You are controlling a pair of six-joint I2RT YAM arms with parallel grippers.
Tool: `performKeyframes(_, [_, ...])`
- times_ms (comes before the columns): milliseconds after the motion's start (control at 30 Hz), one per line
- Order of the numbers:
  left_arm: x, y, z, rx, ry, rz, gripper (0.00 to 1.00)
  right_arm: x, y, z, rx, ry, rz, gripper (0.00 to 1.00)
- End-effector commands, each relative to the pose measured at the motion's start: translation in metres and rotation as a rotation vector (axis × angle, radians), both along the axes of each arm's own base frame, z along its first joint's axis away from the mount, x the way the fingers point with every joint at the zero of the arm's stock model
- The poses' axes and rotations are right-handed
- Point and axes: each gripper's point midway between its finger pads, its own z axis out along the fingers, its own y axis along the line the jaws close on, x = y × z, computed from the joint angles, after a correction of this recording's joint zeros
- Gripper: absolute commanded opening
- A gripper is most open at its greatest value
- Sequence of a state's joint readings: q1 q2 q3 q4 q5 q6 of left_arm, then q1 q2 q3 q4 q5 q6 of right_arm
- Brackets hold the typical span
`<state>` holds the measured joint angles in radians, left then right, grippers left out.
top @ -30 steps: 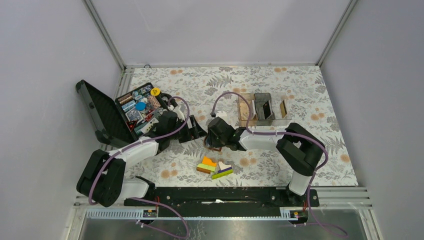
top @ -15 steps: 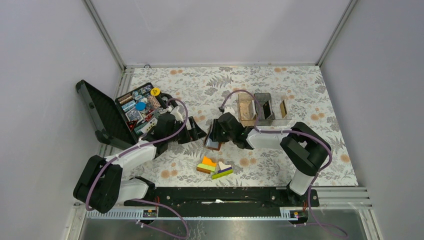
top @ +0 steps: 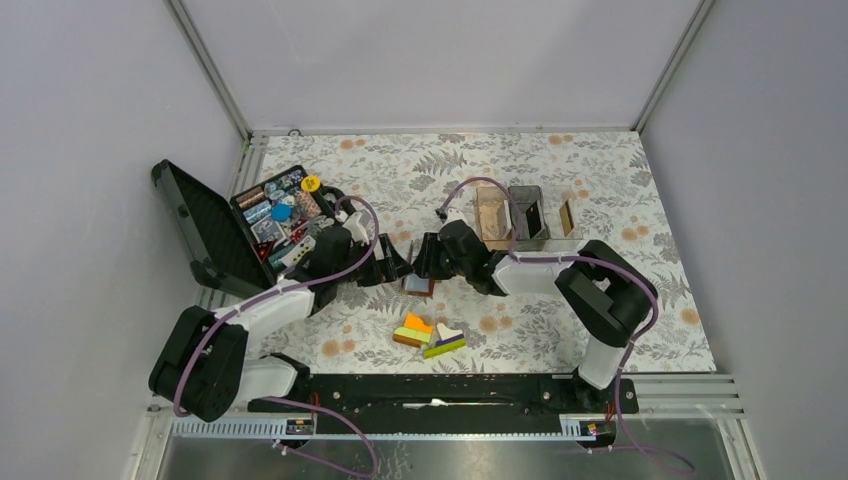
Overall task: Put the credit cards into the card holder
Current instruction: Open the card holder at the center of the board.
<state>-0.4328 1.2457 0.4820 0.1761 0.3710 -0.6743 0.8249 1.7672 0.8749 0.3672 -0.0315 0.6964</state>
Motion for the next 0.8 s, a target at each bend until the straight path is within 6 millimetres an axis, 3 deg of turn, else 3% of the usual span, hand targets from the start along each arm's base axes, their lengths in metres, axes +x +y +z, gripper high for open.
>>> performKeyframes(0, [0.013, -0.003, 0.01, 0.019, -0.057, -0.013, 0.84, 0.007, 0.019, 0.014, 0.084, -0.026, 0.046, 0.42])
performKeyframes(267, [0.018, 0.008, 0.003, 0.086, -0.055, 0.028, 0.64, 0.007, 0.03, 0.012, 0.112, -0.018, 0.087, 0.4])
performKeyframes(600, [0.028, 0.018, -0.002, 0.168, -0.067, 0.066, 0.45, 0.007, 0.028, 0.008, 0.092, -0.023, 0.095, 0.39])
performKeyframes(767, [0.026, 0.02, -0.004, 0.184, -0.066, 0.069, 0.31, 0.012, 0.033, 0.012, 0.094, -0.041, 0.098, 0.39])
